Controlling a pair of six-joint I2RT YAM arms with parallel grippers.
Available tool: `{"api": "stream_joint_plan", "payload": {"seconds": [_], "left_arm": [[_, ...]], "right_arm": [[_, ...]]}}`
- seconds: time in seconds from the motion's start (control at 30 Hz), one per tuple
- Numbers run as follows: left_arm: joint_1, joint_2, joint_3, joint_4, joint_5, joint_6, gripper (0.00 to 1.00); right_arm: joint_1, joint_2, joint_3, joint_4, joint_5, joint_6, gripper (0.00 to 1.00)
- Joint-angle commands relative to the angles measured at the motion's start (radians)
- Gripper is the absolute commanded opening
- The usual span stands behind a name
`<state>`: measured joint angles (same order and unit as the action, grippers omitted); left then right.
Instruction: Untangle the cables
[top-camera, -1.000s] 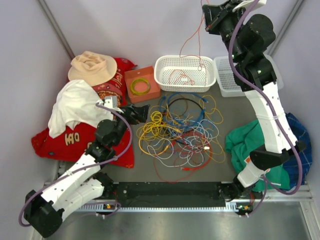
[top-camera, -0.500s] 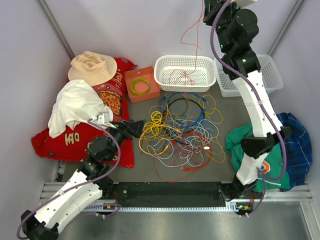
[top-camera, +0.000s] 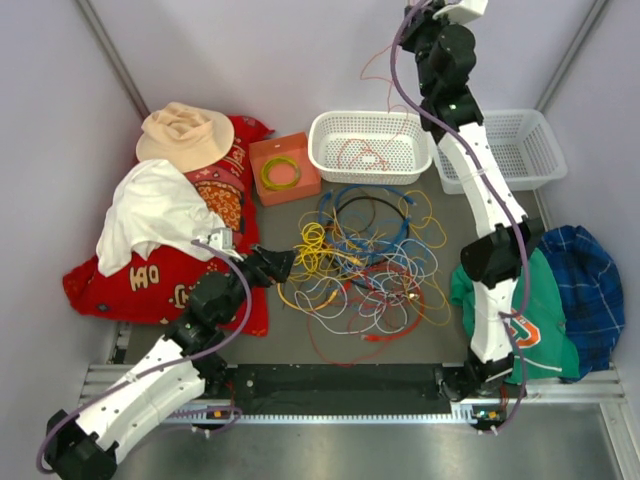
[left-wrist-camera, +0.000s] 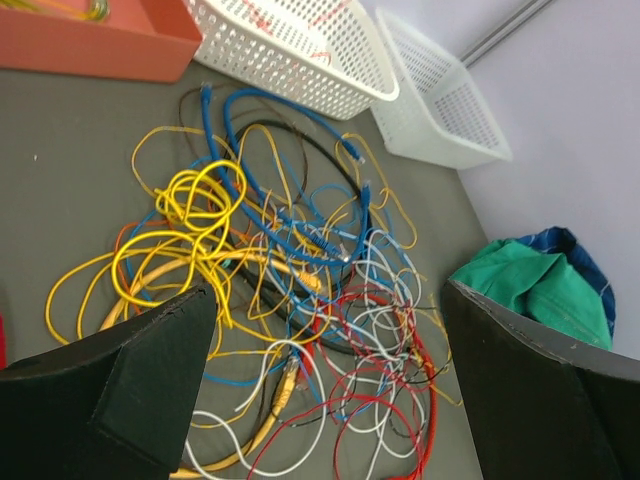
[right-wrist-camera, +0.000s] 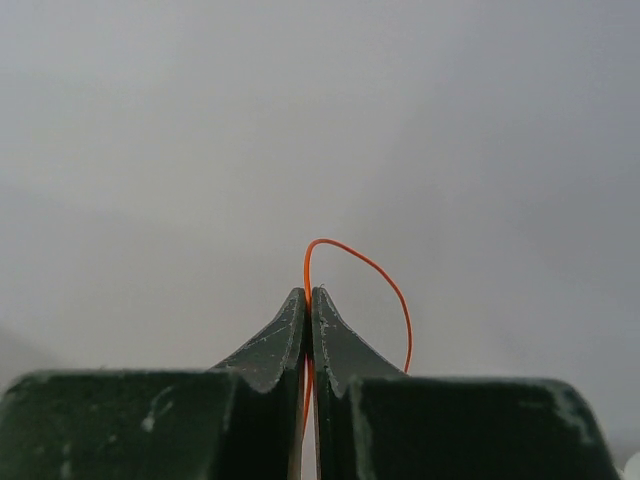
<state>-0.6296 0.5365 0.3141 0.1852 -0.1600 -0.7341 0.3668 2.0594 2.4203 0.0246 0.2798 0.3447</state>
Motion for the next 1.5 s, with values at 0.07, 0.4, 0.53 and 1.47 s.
{"api": "stream_joint_plan", "payload": {"seconds": [0.07, 0.4, 0.53, 1.47], "left_arm": [[-0.002, 0.089, -0.030, 0.129, 0.033, -0.010, 0.99], [-0.002, 0.105, -0.030, 0.146, 0.022, -0.001, 0.98], [-0.002, 0.092, -0.024, 0.137, 0.010, 0.005, 0.98], [0.001, 0.234, 0.344, -0.541, -0.089, -0.010, 0.99]], "right_arm": [[-0.023, 0.077, -0.091, 0.040, -0.008, 0.036, 0.00], [-0.016, 0.092, -0.133, -0.112, -0.105, 0.086, 0.89], [0.012, -0.036, -0.208, -0.141, -0.076, 0.050, 0.93], [0.429, -0.950, -1.655, -0.420, 0.016, 0.257, 0.75]]}}
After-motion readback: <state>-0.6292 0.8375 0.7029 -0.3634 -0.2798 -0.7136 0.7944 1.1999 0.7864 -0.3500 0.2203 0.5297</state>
